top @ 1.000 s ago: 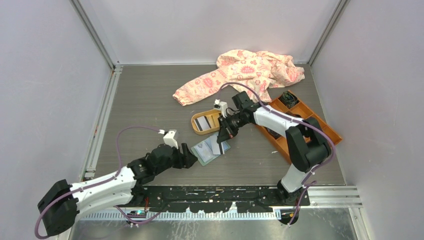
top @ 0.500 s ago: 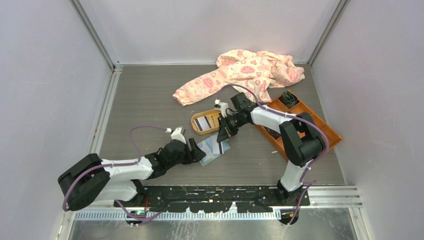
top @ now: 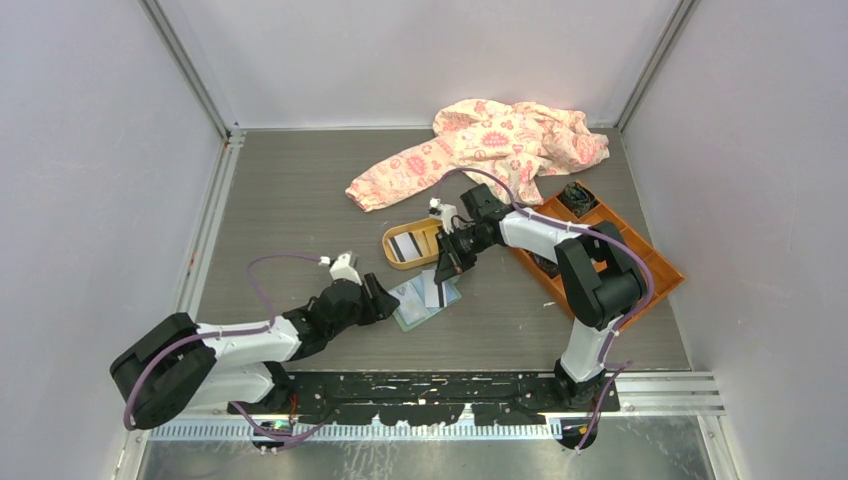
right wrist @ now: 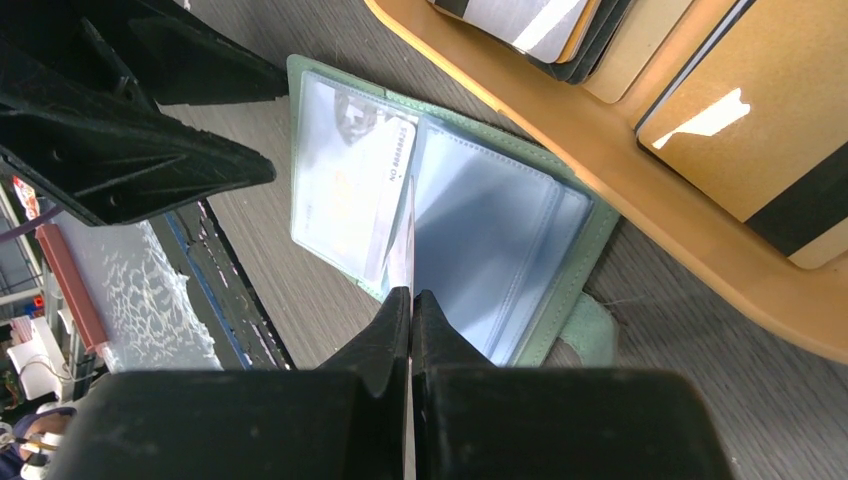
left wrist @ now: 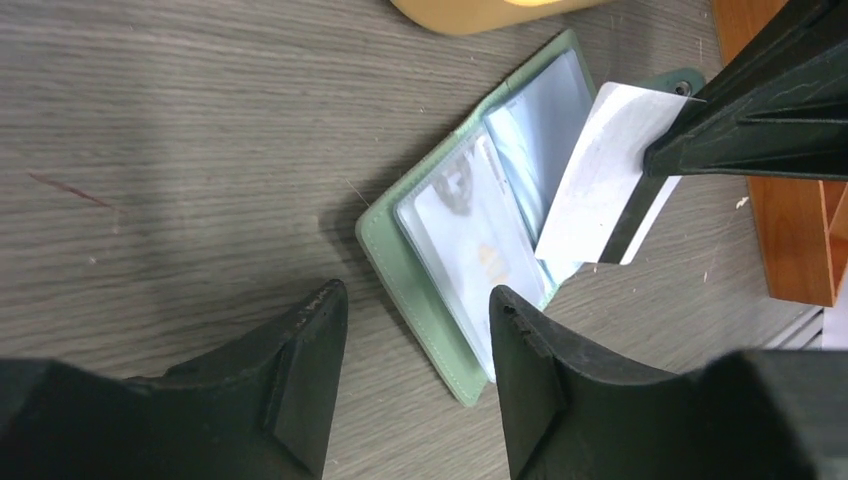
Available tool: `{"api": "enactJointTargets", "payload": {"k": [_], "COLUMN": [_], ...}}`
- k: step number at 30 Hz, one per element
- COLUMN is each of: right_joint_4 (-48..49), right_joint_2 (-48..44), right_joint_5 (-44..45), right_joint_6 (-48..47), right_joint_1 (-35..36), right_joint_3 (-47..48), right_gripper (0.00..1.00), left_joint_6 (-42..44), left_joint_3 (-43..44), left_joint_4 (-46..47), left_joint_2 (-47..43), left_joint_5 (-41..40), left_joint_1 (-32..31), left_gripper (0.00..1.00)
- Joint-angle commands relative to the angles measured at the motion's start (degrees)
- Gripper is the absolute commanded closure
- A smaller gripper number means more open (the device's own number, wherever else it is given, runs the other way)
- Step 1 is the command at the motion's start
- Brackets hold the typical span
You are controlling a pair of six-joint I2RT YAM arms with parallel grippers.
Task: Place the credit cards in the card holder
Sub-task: Insert the credit card into the card holder.
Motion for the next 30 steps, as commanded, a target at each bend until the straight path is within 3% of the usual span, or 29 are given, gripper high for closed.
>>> {"api": "enactJointTargets", "payload": {"k": [1,6,9,16,24,30], "right_joint_4": [-0.04,-0.12,-0.10,0.77,8.97,9.51], "right_joint_2": [-0.05,0.05,-0.03,-0.07,-2.02,-1.50], "right_joint_5": [0.28,-0.12,-0.23,-0.46,-5.43,-4.20], "right_joint_6": [0.04,0.47,0.82,2.64,13.23,13.73], "right_joint_1": [-0.09,-0.10,-0.10,-0.70,-5.83,-5.98], "right_joint_3": [2.10,2.01,1.91,1.40,-4.36,-6.34], "right_gripper": [0.99,0.99,0.99,0.99,0.99,0.99], "left_joint_6": [3.55,4.52,5.80,10.83,13.46,13.70], "left_joint_3": [0.28,1.74,3.29,6.98,8.38,9.00], "left_joint_4": [5.53,9.78,10.22,3.97,2.95,2.02], "left_joint_2": [1.42,7.14,10.60,14.08,16.21,15.35], "left_joint_5": [1.92,6.74,9.29,9.86,11.50,11.84], "left_joint_1": [2.29,4.87,5.90,6.39,6.46,6.47], "left_gripper": [0.47,0.54,0.72,0.93,0.95,0.92]}}
